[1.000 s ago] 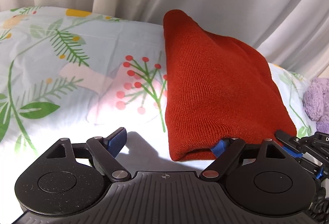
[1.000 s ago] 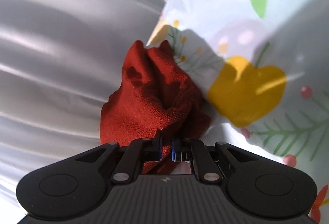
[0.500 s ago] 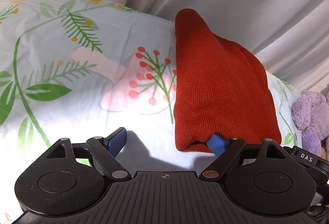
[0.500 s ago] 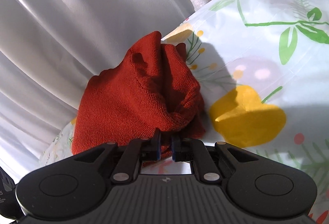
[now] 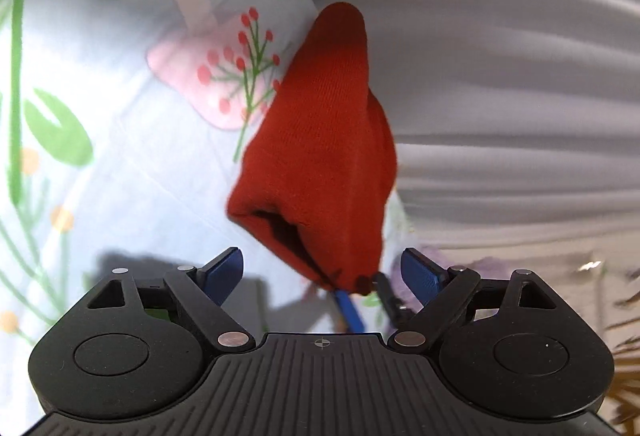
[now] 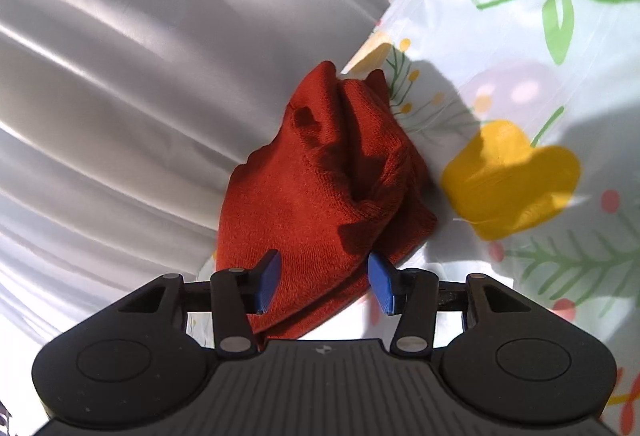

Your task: Fold small clothes

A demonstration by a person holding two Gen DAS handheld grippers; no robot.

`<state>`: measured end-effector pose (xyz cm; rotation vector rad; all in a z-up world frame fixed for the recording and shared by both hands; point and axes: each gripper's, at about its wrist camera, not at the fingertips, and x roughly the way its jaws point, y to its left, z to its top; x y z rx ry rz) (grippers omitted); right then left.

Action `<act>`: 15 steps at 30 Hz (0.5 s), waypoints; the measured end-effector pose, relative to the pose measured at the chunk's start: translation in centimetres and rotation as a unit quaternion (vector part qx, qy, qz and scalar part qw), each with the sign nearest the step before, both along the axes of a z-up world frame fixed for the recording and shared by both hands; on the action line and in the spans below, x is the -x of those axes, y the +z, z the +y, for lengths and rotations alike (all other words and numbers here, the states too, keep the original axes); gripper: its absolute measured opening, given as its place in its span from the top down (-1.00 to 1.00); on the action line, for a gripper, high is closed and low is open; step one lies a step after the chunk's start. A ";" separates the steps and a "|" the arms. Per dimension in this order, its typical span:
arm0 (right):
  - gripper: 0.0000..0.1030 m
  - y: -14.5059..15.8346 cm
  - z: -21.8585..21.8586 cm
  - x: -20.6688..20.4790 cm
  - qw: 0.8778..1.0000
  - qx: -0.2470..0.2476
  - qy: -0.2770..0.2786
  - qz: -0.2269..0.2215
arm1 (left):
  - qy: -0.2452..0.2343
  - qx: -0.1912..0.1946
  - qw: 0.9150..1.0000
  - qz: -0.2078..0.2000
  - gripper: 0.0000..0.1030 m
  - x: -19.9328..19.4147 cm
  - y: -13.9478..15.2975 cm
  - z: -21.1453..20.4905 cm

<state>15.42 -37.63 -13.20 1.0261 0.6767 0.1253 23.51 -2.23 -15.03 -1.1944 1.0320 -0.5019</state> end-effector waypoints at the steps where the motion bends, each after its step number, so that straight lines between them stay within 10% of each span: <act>1: 0.08 -0.3 0.0 -0.2 1.000 -0.009 -0.006 0.001 | 0.015 0.018 1.000 0.009 -0.74 -0.1 -0.5 -0.3; 7: 0.44 -1.8 -0.4 -0.9 0.996 -0.073 -0.045 0.000 | 0.103 0.105 0.989 0.010 -0.73 -1.1 -2.0 -0.9; 15: 0.80 -2.9 -0.7 -1.3 0.993 -0.087 -0.070 0.025 | 0.137 0.114 0.983 0.055 -0.44 -2.4 -3.6 -0.3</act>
